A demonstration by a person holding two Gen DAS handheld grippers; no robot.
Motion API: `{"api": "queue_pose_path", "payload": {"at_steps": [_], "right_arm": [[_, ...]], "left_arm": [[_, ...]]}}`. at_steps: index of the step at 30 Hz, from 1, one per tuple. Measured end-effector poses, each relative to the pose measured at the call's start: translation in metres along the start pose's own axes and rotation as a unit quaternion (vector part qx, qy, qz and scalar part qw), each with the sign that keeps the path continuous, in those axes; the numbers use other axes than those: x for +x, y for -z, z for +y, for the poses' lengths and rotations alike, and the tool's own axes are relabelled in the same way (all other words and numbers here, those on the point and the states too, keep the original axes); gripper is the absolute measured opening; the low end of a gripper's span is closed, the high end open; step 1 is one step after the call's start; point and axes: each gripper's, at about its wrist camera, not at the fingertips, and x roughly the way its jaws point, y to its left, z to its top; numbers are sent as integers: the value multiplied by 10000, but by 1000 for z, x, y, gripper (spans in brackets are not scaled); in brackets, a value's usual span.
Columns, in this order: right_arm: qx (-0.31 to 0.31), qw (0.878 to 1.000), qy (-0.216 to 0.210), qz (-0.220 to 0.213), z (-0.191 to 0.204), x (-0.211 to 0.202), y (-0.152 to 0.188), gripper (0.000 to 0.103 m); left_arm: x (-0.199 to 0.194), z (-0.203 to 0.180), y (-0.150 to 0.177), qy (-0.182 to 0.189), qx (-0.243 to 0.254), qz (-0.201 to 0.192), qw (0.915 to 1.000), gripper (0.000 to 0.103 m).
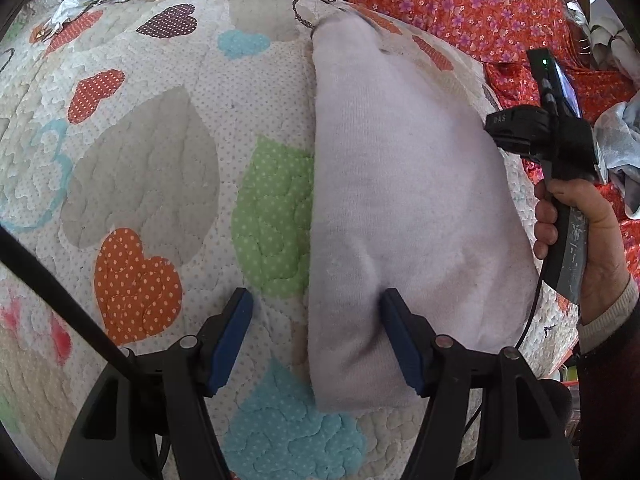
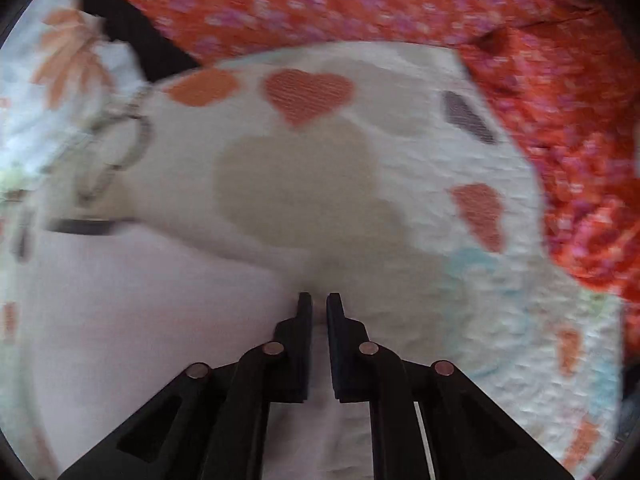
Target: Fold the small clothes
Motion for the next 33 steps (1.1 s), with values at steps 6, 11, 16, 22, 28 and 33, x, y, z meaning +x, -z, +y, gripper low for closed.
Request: {"api": "queue_pose_path", "payload": {"at_steps": [6,11,16,22,28,33], "right_arm": [[534,9908,-1119,-549,-32,-54,13,21],[231,9828,-1691,-700,-25,-89,52,26],[-98,9839,-1781,-118,-11,-80,115,26],[170,9843,-1751,127,-43,-82,164,47],[586,9751,-2115,-312,-80,-86,148,63],[979,9547,-2811,-6,-67,-41,113,63]], "left_arm": [[-15,5,0,410,-105,-71,9991,65],[-25,13,-6,478,-350,-339,9977,65],[-8,12,-13,318,-548,-229,9977,65],[-15,14,-13,564,-576,-233,9965,66],[-11,31,-32,806,-959,-517,9908,80],[13,25,-43,1235,-1065,-471,9855,82]]}}
